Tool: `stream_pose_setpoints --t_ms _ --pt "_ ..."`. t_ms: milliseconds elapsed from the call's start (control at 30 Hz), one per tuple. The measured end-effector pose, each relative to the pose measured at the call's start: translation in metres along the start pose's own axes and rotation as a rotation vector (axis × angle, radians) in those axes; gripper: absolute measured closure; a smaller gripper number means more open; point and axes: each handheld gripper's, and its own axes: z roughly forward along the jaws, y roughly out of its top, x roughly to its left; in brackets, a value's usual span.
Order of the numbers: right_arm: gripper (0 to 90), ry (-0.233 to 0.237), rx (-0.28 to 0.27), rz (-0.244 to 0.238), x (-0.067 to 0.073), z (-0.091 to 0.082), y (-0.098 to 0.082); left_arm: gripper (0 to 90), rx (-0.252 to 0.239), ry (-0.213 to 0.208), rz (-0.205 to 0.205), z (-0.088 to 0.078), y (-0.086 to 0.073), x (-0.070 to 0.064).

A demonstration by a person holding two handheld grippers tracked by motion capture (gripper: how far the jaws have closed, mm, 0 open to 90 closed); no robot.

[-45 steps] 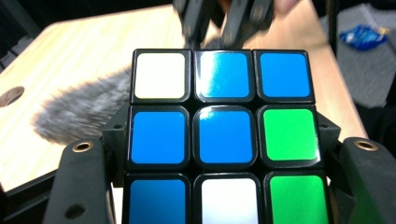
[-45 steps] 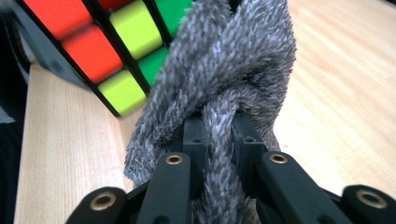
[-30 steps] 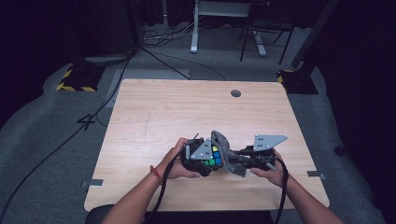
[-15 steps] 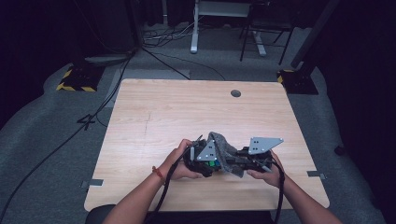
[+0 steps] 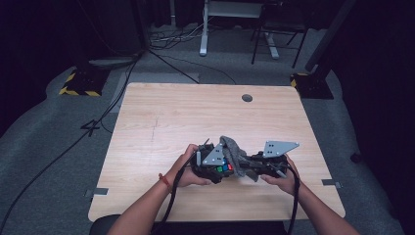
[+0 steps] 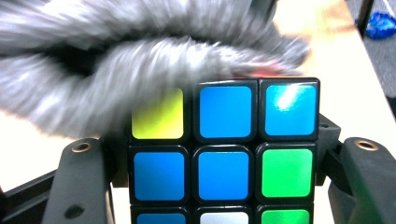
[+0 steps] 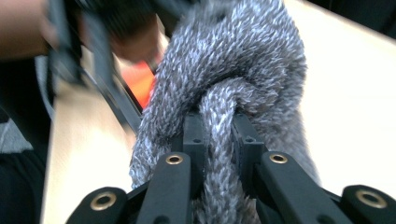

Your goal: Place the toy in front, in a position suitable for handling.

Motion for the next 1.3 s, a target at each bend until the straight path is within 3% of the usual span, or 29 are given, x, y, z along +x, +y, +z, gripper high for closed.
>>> stream_pose_setpoints --t_ms 100,167,267,367,433,500,600,733,867,967,1100,1200,1267,1300 --pt "79.3 0.025 0.033 0.041 -0.009 0.002 -0.008 33.3 -0.036 -0.003 -0.01 -0.005 0.0 0.002" --pt "79.3 0.024 0.054 0.04 -0.011 0.006 -0.011 33.4 -0.052 -0.009 -0.012 -0.008 0.001 0.001" --pt "79.3 0.061 0.06 0.058 -0.012 0.01 -0.013 33.3 -0.061 -0.014 -0.005 -0.008 0.0 0.001" --pt "79.3 0.14 0.007 0.094 -0.013 0.012 -0.014 33.2 -0.076 -0.037 -0.024 -0.005 -0.001 0.001" --pt "79.3 0.162 -0.012 0.093 -0.011 0.013 -0.015 33.1 -0.091 -0.05 -0.024 -0.006 -0.002 0.002" --pt "79.4 0.212 -0.066 0.133 -0.015 0.011 -0.017 32.9 -0.107 -0.068 -0.041 -0.009 -0.003 0.004" --pt "79.4 0.234 -0.115 0.135 -0.015 0.007 -0.015 32.8 -0.092 -0.068 -0.03 -0.009 -0.004 0.004" --pt "79.4 0.237 -0.142 0.118 -0.011 0.002 -0.011 32.9 -0.047 -0.066 -0.002 -0.006 -0.003 0.002" --pt "79.4 0.243 -0.174 0.088 -0.006 -0.003 -0.004 32.9 0.036 -0.053 0.033 0.003 -0.002 -0.002" --pt "79.4 0.193 -0.121 0.023 0.002 0.0 0.001 33.2 0.043 -0.037 0.042 0.006 -0.002 -0.004" --pt "79.4 0.11 -0.117 0.049 -0.003 -0.004 0.0 33.2 -0.023 -0.04 0.006 -0.002 -0.003 0.001" --pt "79.4 0.085 -0.071 0.064 -0.008 -0.001 -0.004 33.2 -0.074 -0.034 0.007 -0.008 0.001 -0.001" --pt "79.4 0.073 -0.037 0.057 -0.008 0.003 -0.006 33.2 -0.09 -0.052 0.005 -0.009 0.002 -0.001" --pt "79.4 0.09 -0.037 0.064 -0.008 0.005 -0.007 33.2 -0.079 -0.041 0.014 -0.009 0.003 -0.002"
